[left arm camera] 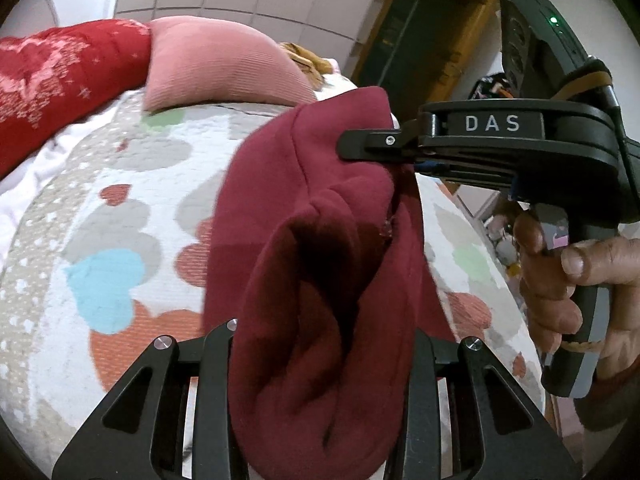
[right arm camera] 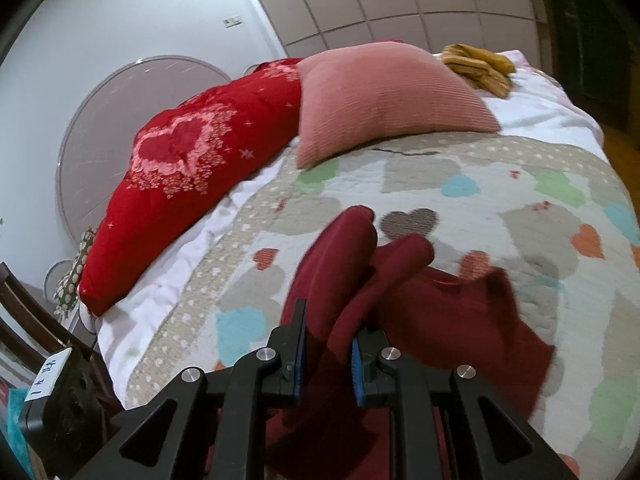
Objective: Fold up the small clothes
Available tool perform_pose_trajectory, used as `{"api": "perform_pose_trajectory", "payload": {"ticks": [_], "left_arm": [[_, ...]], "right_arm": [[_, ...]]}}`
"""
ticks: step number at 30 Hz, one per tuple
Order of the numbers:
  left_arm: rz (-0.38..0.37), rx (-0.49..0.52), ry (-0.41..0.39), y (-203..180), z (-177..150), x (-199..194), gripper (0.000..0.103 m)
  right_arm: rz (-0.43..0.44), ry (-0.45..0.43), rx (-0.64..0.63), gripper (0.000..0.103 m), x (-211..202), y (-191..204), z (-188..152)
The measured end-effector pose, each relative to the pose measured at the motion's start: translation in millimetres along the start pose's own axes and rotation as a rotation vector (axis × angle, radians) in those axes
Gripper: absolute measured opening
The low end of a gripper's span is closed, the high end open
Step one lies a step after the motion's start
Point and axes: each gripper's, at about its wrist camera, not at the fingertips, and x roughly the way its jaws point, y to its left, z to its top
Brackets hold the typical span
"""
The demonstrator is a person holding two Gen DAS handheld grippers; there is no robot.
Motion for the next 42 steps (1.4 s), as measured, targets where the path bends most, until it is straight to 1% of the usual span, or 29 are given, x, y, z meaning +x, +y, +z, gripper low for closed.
{"api": "perform_pose_trajectory", "payload": {"ticks": [6, 10, 15, 19, 23, 25, 26, 28, 29, 31, 32, 34, 36, 37, 39, 42], "left_arm": [[-0.006, 0.047, 0.025, -32.4, -3.1, 22.3, 0.032], [-0.003, 0.064, 0.044, -44.2, -3.8, 37.2, 0.032], [0.006, 0.076, 0.066, -55.5, -7.3, 53.0, 0.032], [0.015, 0.082, 0.086, -59.6, -11.8, 60.8, 0.032], [0.011, 0.096, 0.107, -65.6, -15.6, 59.9, 0.032], [0.007, 0.116, 0.117, -69.4, -19.7, 53.9, 0.032], [-0.001, 0.128, 0.125, -69.9, -21.7, 49.2, 0.035], [-0.028, 0.14, 0.135, -69.3, -27.9, 40.1, 0.036], [-0.048, 0.155, 0.141, -67.9, -32.3, 33.1, 0.036], [-0.064, 0.186, 0.144, -67.6, -40.0, 22.2, 0.036], [-0.071, 0.192, 0.143, -66.0, -43.3, 15.9, 0.036], [-0.09, 0.186, 0.134, -63.2, -46.7, 7.3, 0.036], [-0.097, 0.174, 0.122, -58.3, -49.3, -1.8, 0.036], [-0.09, 0.166, 0.112, -55.0, -50.2, -5.1, 0.036], [-0.059, 0.151, 0.104, -49.7, -50.7, -7.2, 0.036], [-0.029, 0.129, 0.108, -37.9, -49.9, -7.0, 0.036]], "right_arm": [[-0.031, -0.01, 0.05, 0.016, -16.1, -43.7, -14.1], [-0.038, -0.015, 0.078, 0.016, -18.7, -63.4, -20.4], [-0.07, -0.007, 0.097, 0.016, -14.4, -83.6, -29.2], [-0.102, 0.013, 0.118, 0.016, -2.4, -99.0, -38.1], [-0.134, 0.038, 0.138, 0.016, 15.3, -111.0, -46.4], [-0.15, 0.03, 0.146, 0.016, 20.7, -115.6, -49.9], [-0.15, 0.02, 0.152, 0.02, 20.8, -117.6, -51.2], [-0.158, 0.003, 0.165, 0.025, 16.0, -121.4, -54.5], [-0.164, -0.004, 0.174, 0.025, 11.7, -122.7, -55.9], [-0.192, -0.018, 0.188, 0.026, -1.8, -123.0, -56.8], [-0.188, -0.036, 0.197, 0.026, -11.7, -122.1, -56.5], [-0.148, -0.089, 0.215, 0.026, -33.4, -116.2, -55.5], [-0.076, -0.13, 0.198, 0.026, -52.2, -100.6, -55.5], [-0.049, -0.13, 0.179, 0.026, -56.0, -92.0, -55.9], [-0.006, -0.099, 0.106, 0.026, -55.9, -67.3, -58.6], [0.013, -0.008, -0.015, 0.026, -40.2, -32.8, -68.2]]}}
